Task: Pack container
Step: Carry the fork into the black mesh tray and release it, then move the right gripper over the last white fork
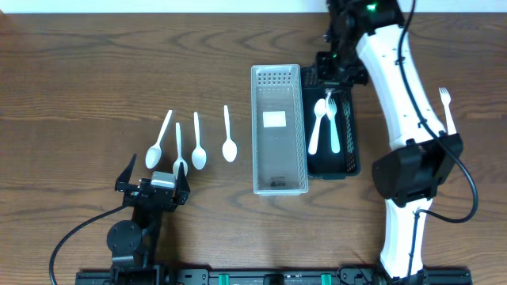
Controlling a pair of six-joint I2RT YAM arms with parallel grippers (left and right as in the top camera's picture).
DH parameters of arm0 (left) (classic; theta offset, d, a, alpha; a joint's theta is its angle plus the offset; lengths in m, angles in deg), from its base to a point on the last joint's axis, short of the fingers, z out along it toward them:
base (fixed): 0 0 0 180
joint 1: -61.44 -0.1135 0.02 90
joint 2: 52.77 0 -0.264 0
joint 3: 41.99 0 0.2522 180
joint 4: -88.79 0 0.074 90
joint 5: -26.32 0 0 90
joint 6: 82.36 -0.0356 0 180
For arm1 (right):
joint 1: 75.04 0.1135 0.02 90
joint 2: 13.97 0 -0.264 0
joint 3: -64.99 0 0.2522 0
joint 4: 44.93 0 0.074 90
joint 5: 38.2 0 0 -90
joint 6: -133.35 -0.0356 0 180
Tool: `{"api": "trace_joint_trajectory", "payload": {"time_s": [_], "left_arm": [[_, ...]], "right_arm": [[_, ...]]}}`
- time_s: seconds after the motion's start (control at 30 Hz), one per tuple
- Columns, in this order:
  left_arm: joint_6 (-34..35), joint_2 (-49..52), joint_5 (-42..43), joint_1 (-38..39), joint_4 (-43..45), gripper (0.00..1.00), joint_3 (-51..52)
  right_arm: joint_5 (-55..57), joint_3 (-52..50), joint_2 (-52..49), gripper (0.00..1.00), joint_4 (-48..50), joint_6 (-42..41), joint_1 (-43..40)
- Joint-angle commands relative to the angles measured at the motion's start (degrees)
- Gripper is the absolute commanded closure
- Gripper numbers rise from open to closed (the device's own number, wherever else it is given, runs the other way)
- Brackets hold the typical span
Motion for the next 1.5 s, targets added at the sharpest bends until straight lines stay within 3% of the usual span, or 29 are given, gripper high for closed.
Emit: {"api": "trace_joint_trajectory", "payload": {"time_s": [0.0,0.17,0.3,0.47,0.5,0.7,1.03,1.23,1.47], "left_arm": [[0.55,-0.28,0.85,-0.35,-1.90,0.02,0.98],[0.55,-0.28,0.85,-0.35,-1.90,0.02,0.98],[0.55,-0.28,0.85,-0.35,-1.90,0.02,0.98],[0.55,-0.28,0.85,-0.35,-1.90,0.02,0.98],[0.55,-0.28,0.85,-0.35,-1.90,0.02,0.98],[0.55,-0.28,0.85,-0.35,-1.90,0.02,0.98],[0.55,-0.28,0.85,-0.35,-1.90,0.02,0.98],[0.55,-0.28,0.85,-0.35,-1.90,0.02,0.98],[0.55,-0.28,0.85,-0.35,-1.90,0.02,0.98]], "right_arm": [[3.98,-1.29,0.46,0.85,-0.02,-0.02,1.05],[4.07,-2.12,0.46,0.81,-0.76,-0.07,0.85],[4.15,-2.12,0.46,0.69,-1.16,0.61,0.68],[11.19,-2.12,0.46,0.08,-0.42,0.59,-0.04],[13.29,-2.12,0.46,0.01,-0.28,0.61,-0.52],[21.73,-2.12,0.48,0.01,-0.74,3.21,-9.18],[19.61,-2.12,0.46,0.01,5.03,8.50,-31.39],[8.13,-2.12,-0.46,0.01,9.86,32.59,-38.14],[3.37,-2.12,-2.45,0.01,15.43,45.07,-41.09]]}}
